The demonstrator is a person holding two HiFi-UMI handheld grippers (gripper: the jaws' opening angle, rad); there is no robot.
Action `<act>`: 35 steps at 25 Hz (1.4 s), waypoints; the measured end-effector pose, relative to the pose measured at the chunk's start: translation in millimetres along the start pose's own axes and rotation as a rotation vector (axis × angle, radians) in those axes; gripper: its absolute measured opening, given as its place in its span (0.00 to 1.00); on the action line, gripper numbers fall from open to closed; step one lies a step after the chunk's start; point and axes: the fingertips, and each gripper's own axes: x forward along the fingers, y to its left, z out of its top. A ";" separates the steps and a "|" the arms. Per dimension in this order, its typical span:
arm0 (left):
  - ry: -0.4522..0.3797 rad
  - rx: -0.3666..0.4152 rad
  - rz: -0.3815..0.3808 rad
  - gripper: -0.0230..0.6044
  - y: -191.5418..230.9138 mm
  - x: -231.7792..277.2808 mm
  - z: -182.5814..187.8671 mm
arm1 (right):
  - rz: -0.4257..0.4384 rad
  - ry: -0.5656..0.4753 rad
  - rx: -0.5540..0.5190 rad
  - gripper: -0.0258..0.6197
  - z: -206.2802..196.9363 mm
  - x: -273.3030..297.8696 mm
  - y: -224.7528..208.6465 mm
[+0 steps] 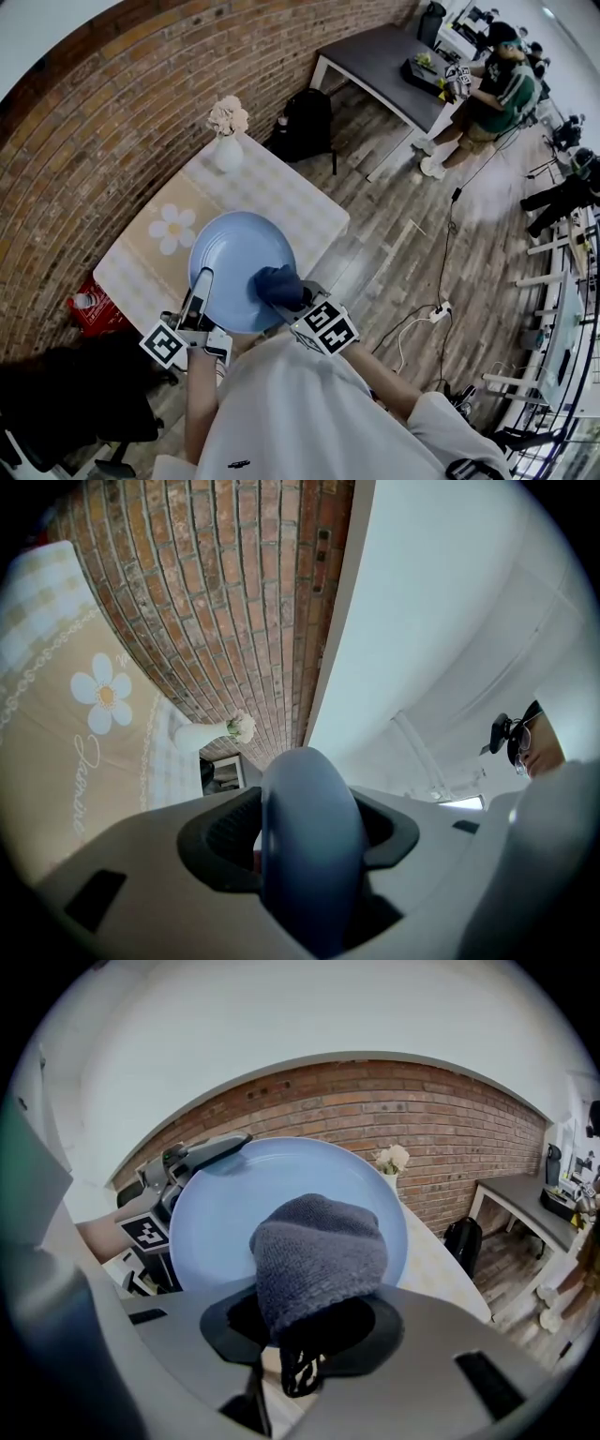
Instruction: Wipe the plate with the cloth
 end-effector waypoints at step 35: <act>0.036 0.085 0.050 0.45 -0.8 -3.7 -32.3 | 0.229 -0.093 -0.158 0.24 43.9 1.0 97.2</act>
